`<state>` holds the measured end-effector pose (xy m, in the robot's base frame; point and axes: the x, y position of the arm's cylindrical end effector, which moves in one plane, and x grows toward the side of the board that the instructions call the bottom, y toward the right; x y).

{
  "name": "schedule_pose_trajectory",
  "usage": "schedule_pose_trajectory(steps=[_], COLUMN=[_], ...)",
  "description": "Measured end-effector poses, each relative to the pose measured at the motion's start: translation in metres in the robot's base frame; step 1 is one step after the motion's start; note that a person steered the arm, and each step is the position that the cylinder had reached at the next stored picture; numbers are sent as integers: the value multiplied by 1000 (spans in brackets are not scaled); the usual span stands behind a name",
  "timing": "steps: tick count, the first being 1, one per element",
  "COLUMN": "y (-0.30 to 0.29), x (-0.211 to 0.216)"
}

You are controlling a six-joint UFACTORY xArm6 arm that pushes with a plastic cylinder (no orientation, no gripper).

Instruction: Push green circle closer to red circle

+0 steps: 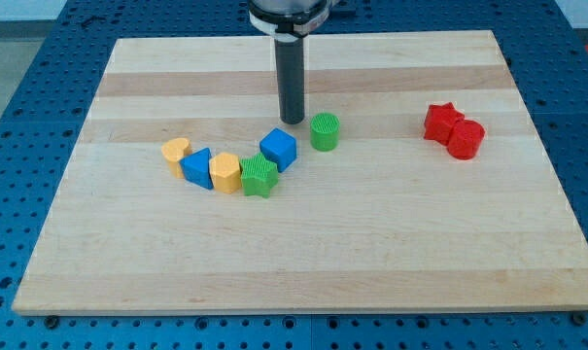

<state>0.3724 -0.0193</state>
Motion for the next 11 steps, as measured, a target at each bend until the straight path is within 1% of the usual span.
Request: schedule_pose_trajectory(steps=[1,3,5,6,9,11], y=[0,9,57,91,120,165], x=[17,26,27,27,28,29])
